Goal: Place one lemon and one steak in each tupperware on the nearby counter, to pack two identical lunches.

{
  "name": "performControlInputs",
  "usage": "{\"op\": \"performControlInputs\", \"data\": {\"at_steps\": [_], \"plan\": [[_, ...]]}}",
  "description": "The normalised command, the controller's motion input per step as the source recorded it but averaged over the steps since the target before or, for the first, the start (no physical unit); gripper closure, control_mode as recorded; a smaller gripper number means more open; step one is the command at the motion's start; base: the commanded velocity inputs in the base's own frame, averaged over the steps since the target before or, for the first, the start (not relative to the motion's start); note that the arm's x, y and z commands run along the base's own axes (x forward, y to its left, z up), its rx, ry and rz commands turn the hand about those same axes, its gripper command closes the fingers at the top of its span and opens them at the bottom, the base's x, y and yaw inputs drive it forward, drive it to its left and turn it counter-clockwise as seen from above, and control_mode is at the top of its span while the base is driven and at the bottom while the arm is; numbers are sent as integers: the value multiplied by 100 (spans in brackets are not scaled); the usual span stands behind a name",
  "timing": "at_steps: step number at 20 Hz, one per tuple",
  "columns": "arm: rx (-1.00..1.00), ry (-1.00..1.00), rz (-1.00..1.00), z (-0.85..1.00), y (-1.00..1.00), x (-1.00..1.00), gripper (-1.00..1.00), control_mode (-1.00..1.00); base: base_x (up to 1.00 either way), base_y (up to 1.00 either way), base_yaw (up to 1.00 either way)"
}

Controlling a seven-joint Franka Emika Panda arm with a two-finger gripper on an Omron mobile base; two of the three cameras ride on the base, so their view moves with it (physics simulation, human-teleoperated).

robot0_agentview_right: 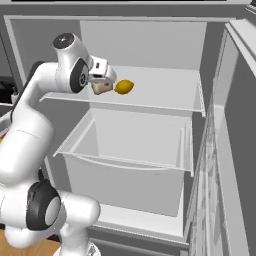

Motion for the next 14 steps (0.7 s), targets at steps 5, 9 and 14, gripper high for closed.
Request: {"op": "performControlInputs", "data": {"at_steps": [5, 9, 14], "plan": [[0, 2, 0, -12, -29, 3, -100, -100, 0, 0, 0], [0, 0, 0, 0, -16, -19, -100, -100, 0, 0, 0], [0, 1, 0, -11, 0, 0, -100, -100, 0, 0, 0]]}}
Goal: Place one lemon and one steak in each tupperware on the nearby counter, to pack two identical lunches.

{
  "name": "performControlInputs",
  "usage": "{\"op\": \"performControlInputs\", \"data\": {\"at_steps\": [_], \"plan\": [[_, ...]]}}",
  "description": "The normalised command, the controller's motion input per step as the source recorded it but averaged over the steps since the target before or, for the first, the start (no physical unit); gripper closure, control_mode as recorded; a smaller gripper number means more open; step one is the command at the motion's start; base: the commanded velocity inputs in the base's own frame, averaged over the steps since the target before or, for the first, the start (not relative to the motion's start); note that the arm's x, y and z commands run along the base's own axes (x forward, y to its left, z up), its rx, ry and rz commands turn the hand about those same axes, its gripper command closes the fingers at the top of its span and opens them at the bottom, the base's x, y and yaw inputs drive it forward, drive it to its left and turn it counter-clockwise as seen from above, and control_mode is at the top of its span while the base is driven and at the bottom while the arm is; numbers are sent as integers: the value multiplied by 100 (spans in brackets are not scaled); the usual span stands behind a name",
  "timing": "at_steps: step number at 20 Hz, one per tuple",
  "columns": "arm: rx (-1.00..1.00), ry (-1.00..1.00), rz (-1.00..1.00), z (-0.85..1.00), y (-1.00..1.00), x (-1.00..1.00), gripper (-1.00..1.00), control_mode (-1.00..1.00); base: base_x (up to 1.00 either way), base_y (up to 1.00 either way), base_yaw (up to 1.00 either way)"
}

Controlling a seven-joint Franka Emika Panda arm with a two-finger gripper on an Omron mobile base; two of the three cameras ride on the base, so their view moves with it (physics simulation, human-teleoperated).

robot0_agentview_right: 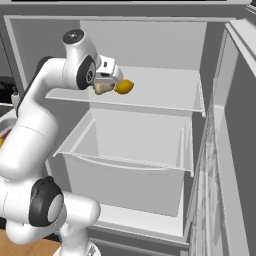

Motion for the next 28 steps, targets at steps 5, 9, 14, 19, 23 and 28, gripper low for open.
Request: {"op": "performControlInputs", "data": {"at_steps": [5, 9, 14, 19, 23, 28], "plan": [[0, 0, -1, -37, 2, 2, 100, -100, 0, 0, 0], [0, -3, -2, -22, 3, 23, 100, -100, 0, 0, 0], [0, -1, -1, -2, 0, -6, 100, -100, 0, 0, 0], [3, -8, -1, 12, -1, -94, 100, -100, 0, 0, 0], [3, -18, -1, 31, 0, -100, 100, -100, 0, 0, 0], [3, -14, 0, 27, 0, -100, 100, -100, 0, 0, 0]]}}
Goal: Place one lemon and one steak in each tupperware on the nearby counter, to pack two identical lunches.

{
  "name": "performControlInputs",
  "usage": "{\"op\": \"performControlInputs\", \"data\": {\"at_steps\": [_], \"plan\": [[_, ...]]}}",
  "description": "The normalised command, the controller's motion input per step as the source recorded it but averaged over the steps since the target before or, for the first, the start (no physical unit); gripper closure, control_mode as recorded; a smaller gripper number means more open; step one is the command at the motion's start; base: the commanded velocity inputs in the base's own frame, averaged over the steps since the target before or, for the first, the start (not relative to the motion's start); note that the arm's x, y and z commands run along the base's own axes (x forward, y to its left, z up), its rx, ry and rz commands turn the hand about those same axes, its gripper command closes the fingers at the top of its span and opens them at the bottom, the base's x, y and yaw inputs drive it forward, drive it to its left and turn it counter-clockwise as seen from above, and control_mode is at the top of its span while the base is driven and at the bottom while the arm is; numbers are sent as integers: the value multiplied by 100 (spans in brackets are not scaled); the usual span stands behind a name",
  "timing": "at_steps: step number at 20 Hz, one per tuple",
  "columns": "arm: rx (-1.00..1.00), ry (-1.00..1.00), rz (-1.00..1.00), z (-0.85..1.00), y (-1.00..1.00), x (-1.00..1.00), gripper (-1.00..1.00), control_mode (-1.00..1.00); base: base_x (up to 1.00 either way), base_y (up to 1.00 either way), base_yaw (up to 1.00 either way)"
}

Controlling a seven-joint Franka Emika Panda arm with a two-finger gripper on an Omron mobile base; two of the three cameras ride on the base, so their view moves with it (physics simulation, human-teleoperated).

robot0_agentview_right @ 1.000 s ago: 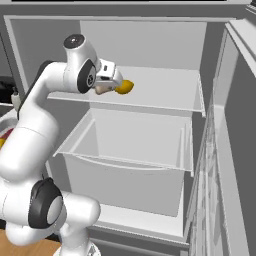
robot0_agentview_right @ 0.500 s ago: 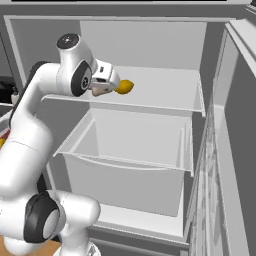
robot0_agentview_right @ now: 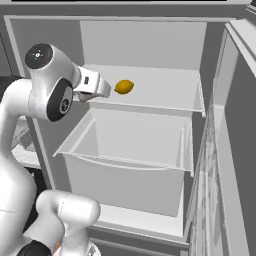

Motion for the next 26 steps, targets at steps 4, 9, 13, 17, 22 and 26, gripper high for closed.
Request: {"op": "performControlInputs", "data": {"at_steps": [4, 9, 13, 17, 22, 26], "plan": [[0, 0, 0, -6, 0, -100, 100, -100, 0, 0, 0], [-6, 6, 0, -49, 1, -75, 100, 100, -19, 2, 0], [0, 0, 0, 0, 0, 0, 100, 100, -100, 16, 0], [0, 0, 0, 0, 0, 0, 100, 100, -86, 84, 1], [0, 0, 0, 0, 0, 0, 100, 100, -15, 100, 0], [0, 0, 0, 0, 0, 0, 100, 100, 8, 100, 0]]}}
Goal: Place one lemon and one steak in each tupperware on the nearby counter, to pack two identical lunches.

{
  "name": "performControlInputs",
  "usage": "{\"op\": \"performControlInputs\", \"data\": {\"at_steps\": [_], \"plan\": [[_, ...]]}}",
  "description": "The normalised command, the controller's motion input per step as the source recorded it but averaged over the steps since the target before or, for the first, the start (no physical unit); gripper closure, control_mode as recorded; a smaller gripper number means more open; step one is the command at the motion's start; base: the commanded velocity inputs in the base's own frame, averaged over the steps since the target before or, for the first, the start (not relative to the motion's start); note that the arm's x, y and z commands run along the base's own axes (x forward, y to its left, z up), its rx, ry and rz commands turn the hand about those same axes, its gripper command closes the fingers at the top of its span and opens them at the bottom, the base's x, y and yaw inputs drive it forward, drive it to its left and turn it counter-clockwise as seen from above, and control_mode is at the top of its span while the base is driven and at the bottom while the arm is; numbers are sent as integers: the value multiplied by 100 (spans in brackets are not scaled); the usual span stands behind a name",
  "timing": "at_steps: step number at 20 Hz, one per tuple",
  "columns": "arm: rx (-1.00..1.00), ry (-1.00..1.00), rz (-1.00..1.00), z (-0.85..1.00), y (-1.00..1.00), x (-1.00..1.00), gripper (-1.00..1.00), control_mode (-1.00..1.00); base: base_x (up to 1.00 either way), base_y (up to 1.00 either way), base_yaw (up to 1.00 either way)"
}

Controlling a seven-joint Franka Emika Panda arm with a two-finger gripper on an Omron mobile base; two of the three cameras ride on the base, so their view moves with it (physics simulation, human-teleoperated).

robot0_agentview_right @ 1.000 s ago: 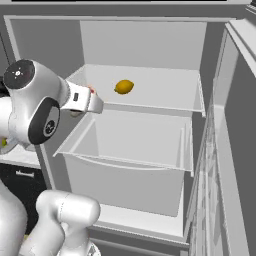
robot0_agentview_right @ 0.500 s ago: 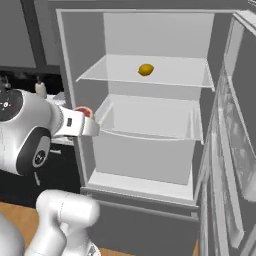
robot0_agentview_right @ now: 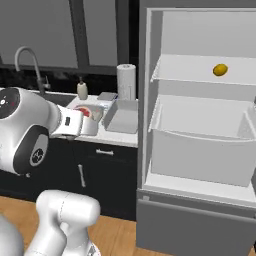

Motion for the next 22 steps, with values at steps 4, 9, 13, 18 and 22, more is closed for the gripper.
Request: {"op": "performControlInputs", "data": {"at_steps": [4, 9, 13, 18, 22], "plan": [[0, 0, 0, 0, 0, 0, 100, 100, 64, 98, -2], [0, 0, 0, 0, 0, 0, 100, 100, 76, 23, -6], [0, 0, 0, 0, 0, 0, 100, 100, 60, -17, 0], [0, 0, 0, 0, 0, 0, 100, 100, 70, -10, 0], [0, 0, 0, 0, 0, 0, 100, 100, 46, -32, 0]]}}
